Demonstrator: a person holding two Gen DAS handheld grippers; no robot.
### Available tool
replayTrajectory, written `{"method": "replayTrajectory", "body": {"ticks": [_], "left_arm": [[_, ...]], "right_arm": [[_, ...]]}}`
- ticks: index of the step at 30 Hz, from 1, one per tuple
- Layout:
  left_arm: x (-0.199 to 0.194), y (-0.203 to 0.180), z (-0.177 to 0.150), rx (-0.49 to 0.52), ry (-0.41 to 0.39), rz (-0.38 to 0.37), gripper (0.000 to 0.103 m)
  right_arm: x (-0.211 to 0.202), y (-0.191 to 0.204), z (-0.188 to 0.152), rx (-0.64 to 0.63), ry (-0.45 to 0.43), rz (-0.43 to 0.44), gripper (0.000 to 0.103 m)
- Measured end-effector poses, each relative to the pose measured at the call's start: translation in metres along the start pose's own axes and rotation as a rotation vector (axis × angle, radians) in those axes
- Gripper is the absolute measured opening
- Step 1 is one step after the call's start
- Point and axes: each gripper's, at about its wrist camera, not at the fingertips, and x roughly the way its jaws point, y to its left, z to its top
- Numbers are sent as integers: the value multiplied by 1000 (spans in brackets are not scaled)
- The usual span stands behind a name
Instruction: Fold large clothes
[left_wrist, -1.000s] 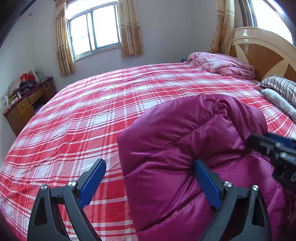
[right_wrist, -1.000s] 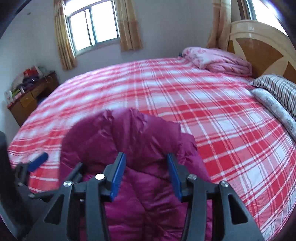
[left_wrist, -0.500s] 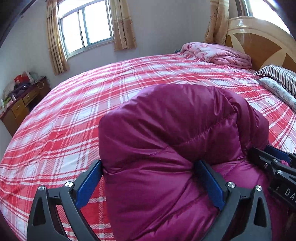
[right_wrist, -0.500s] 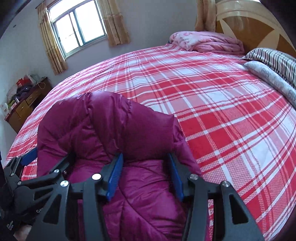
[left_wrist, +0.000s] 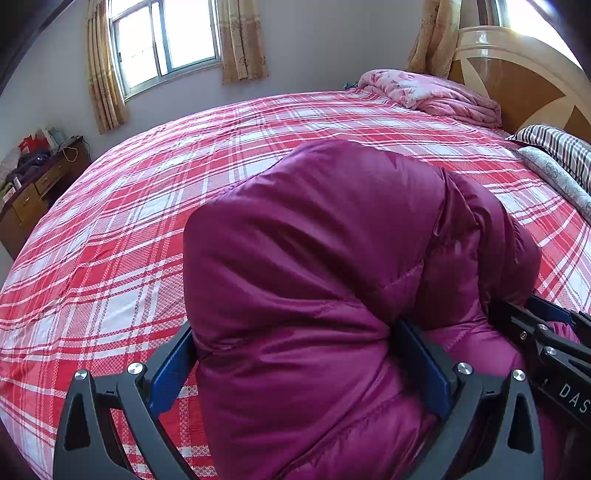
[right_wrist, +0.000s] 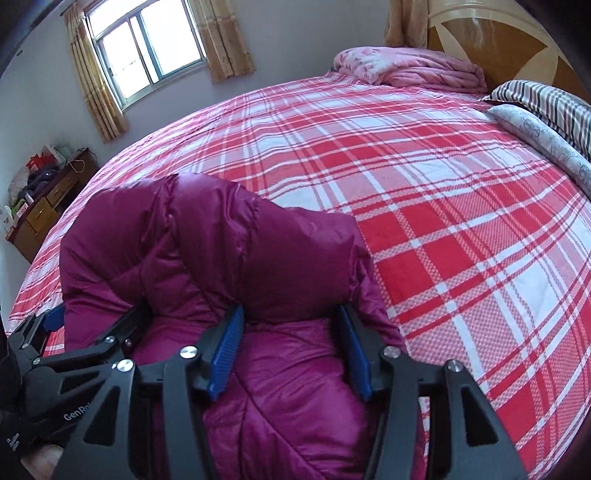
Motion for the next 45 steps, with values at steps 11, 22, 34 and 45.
{"method": "replayTrajectory", "body": {"ticks": [11, 22, 34, 45], "left_arm": [[2, 0, 1, -4, 5, -2, 102], [4, 1, 1, -3, 10, -4, 102], [-31, 36, -11, -96, 1, -140, 102], [-44, 76, -54, -287, 69, -373, 102]], "right_arm": [[2, 0, 1, -1, 7, -10, 57], [3, -1, 1, -2, 15, -16, 58], [-36, -20, -1, 21, -75, 85, 75], [-36, -76, -12, 125, 36, 233, 83]]}}
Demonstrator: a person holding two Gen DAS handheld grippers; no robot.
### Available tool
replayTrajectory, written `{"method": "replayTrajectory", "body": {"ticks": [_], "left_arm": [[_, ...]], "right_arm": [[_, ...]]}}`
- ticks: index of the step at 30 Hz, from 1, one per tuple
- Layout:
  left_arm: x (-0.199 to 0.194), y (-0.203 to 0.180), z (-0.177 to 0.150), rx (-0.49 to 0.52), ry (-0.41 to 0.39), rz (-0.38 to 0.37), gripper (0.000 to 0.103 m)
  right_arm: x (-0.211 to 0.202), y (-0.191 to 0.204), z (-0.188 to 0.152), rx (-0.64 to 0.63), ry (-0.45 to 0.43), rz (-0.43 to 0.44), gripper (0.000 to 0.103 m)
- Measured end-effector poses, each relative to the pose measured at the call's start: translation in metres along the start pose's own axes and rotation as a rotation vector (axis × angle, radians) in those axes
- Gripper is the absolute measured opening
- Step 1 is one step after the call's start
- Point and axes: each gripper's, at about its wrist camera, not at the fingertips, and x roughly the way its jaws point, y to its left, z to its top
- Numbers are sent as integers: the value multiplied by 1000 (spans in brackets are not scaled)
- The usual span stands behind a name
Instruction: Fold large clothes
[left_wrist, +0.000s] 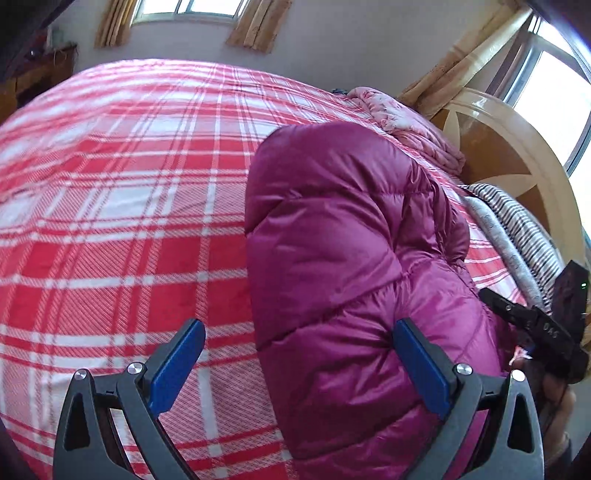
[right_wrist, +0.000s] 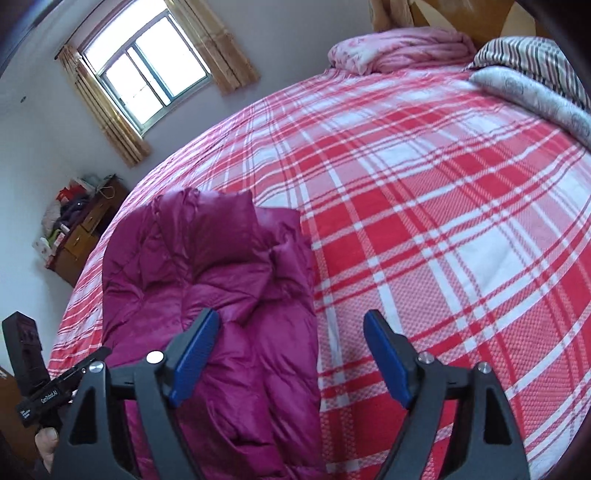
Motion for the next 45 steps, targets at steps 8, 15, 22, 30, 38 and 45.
{"method": "replayTrajectory", "body": {"ticks": [8, 15, 22, 30, 38, 45], "left_arm": [[16, -4, -4, 14, 29, -88, 102], [2, -28, -7, 122, 13, -130, 69], [-50, -33, -6, 203, -30, -52, 47], [-130, 20, -11, 177, -118, 80, 47], [-181, 85, -27, 100, -177, 215, 47], [-205, 133, -32, 27, -209, 279, 47]], "right_arm": [[14, -2, -12, 43, 71, 167, 69], [10, 15, -33, 44, 87, 261, 30], [-18, 58, -46, 18, 37, 313, 25], [-14, 142, -65, -60, 54, 433, 25], [23, 226, -82, -146, 124, 517, 25], [63, 282, -81, -194, 181, 554, 25]]}}
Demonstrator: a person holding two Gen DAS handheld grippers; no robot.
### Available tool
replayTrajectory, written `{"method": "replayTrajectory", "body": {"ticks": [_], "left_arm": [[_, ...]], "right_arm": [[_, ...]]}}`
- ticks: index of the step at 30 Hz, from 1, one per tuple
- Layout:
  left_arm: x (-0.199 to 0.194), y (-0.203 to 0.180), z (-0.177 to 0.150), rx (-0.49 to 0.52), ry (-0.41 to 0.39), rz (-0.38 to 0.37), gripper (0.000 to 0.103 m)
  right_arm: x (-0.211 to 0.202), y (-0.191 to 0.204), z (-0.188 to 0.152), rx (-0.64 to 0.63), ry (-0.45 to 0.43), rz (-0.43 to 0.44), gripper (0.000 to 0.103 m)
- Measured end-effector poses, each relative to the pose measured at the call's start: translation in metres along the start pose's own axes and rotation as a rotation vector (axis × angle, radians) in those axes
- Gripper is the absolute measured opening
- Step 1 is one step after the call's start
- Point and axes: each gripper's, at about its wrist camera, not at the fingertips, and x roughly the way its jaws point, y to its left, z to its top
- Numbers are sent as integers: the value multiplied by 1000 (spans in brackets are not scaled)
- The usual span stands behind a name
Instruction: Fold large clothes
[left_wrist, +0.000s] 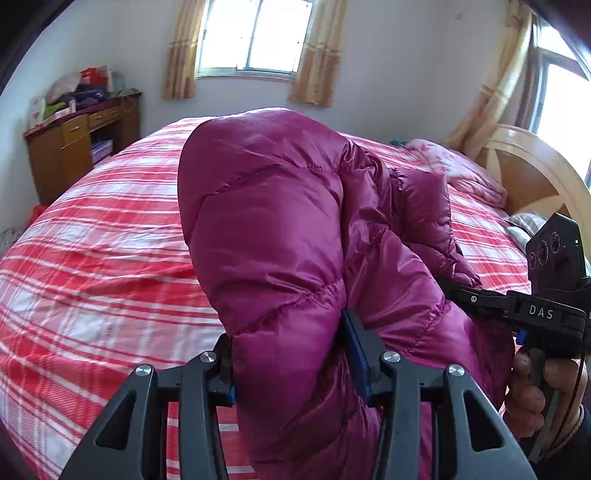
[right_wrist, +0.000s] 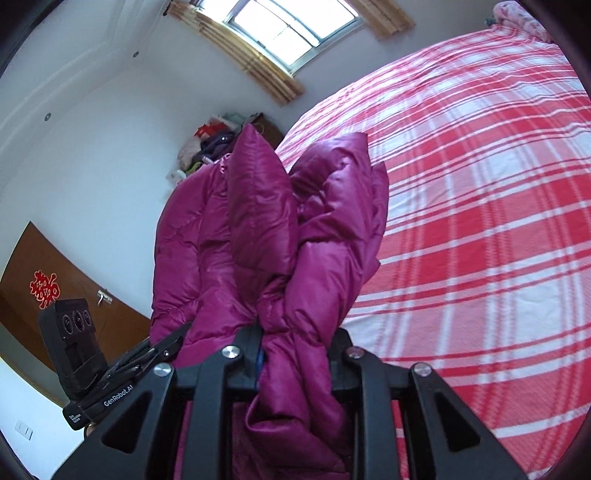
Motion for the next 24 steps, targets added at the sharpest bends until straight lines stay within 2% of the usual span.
{"method": "replayTrajectory", "body": {"ticks": [10, 18, 20, 24], "left_arm": [[1, 53, -17, -67, 9, 96, 47], [6, 81, -34, -108, 38, 115, 47], [7, 84, -39, -119, 48, 125, 50], [12, 87, -47, -135, 46, 147, 63]], "right_arm": [[78, 13, 10, -34, 111, 28, 25], [110, 16, 10, -62, 165, 8, 25], [113, 16, 10, -61, 171, -3, 25], [121, 15, 10, -69, 179, -40, 28]]}}
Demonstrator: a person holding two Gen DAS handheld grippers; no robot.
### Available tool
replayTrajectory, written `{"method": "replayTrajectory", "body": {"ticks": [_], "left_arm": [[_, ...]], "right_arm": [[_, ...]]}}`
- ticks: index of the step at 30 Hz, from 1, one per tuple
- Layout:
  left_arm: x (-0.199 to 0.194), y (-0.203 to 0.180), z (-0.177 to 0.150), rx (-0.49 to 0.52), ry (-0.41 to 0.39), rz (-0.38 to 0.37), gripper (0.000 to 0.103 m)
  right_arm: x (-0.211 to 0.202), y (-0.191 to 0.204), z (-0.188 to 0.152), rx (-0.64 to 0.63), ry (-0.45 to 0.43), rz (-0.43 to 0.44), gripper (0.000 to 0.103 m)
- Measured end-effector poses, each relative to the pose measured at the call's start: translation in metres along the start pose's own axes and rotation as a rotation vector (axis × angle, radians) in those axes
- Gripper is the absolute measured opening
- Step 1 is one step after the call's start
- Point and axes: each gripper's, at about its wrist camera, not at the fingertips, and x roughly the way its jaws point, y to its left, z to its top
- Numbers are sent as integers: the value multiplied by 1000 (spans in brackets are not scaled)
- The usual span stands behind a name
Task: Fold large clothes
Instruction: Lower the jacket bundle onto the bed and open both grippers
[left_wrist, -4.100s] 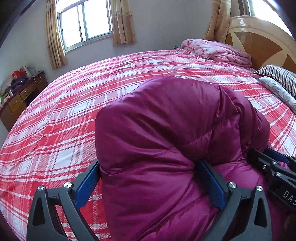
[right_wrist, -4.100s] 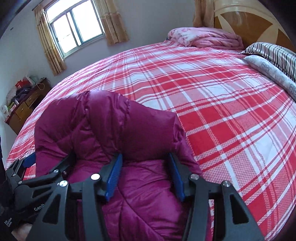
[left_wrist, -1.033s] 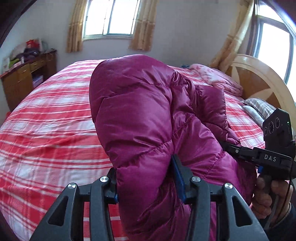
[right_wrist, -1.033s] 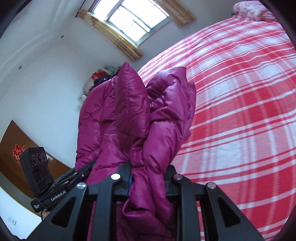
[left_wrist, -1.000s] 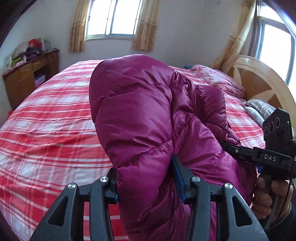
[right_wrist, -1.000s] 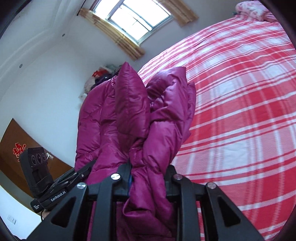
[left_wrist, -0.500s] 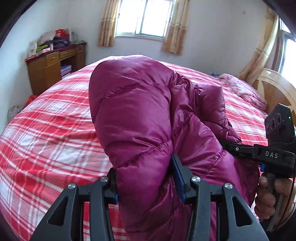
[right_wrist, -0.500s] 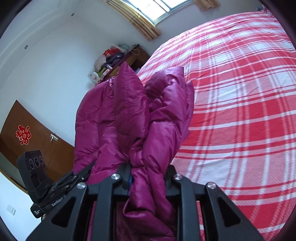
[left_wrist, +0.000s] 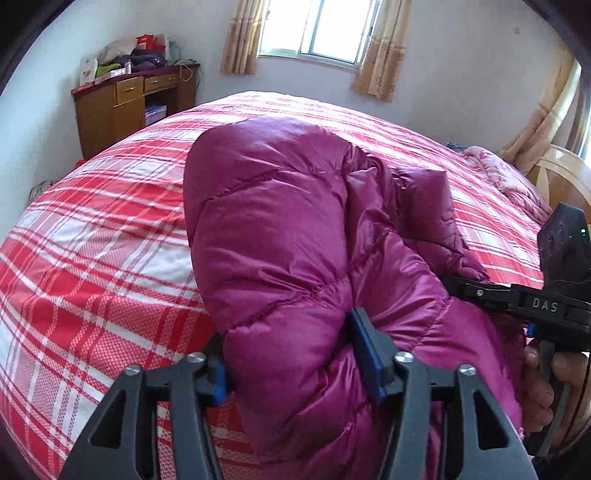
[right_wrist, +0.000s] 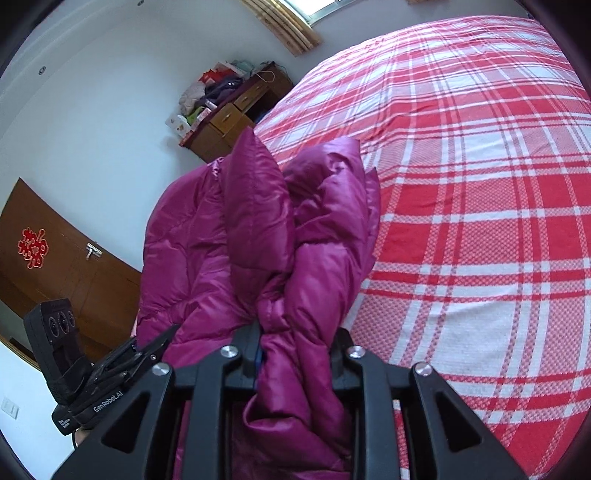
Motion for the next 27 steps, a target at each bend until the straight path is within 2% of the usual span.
{"method": "replayTrajectory", "body": {"ticks": [4, 9, 11, 14, 17, 21, 27], "left_arm": [[-2, 3, -5, -7, -15, 28, 76], [-6, 7, -9, -7, -14, 37, 78], [-13, 8, -9, -5, -16, 48, 78], [-33, 7, -6, 13, -43, 87, 78], [-59, 7, -3, 20, -105, 78, 79], [-90, 2, 1, 25, -171, 92, 85], [-117, 1, 4, 14, -227, 79, 86]], "right_arm": [[4, 1, 2, -4, 3, -31, 34], [5, 4, 0, -4, 14, -55, 38], [-1, 7, -1, -10, -2, -81, 46], [-24, 22, -4, -32, -65, -144, 59], [-50, 47, -8, -89, -144, -172, 69], [-72, 79, -20, -170, -199, -193, 72], [-96, 116, -39, -275, -256, -231, 77]]}}
